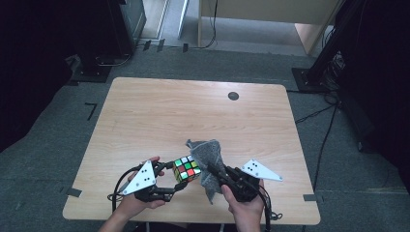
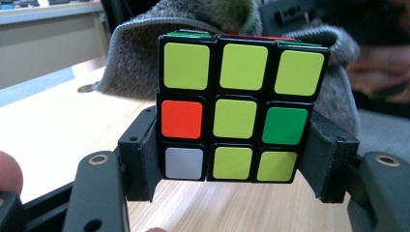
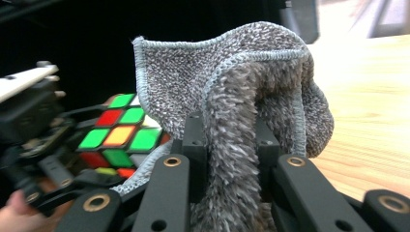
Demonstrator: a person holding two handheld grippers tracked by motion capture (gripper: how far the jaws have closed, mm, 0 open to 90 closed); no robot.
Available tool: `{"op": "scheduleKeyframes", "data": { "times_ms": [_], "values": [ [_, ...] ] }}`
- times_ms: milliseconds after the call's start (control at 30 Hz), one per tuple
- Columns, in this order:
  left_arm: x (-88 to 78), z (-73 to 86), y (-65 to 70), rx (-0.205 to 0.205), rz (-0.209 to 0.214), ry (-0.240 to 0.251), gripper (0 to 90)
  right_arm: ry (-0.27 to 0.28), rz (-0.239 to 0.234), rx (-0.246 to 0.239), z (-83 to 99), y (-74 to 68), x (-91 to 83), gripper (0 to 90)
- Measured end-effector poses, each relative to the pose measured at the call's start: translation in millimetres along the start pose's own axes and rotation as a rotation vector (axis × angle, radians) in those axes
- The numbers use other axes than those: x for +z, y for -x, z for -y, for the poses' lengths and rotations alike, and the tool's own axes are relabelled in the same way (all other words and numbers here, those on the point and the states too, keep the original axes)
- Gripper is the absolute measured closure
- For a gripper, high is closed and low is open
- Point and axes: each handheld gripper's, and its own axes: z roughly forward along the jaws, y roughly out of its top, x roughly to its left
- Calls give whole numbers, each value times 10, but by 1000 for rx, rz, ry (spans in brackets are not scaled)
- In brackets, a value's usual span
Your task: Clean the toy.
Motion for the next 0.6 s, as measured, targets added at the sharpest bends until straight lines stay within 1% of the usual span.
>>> {"op": "scheduleKeyframes", "data": {
  "times_ms": [133, 233, 300, 367, 400, 467, 533, 600],
  "values": [
    [-42, -7, -54, -44, 24, 53, 339, -8, -64, 25, 41, -33, 47, 774],
    [-78, -11, -105, -86, 40, 88, 339, -16, -104, 36, 73, -35, 77, 778],
    [-100, -9, -133, -108, 59, 102, 339, -28, -134, 36, 92, -40, 106, 779],
    [-116, -7, -151, -119, 74, 108, 339, -41, -150, 20, 119, -50, 142, 780],
    [-123, -4, -158, -123, 82, 112, 339, -47, -155, 20, 135, -49, 157, 780],
    [-138, -4, -173, -137, 94, 122, 339, -61, -182, 35, 164, -19, 189, 780],
    [-152, -11, -181, -148, 99, 135, 339, -88, -211, 66, 196, 25, 229, 779],
    [-167, -28, -186, -153, 103, 149, 340, -121, -211, 66, 230, 55, 267, 778]
  ]
}}
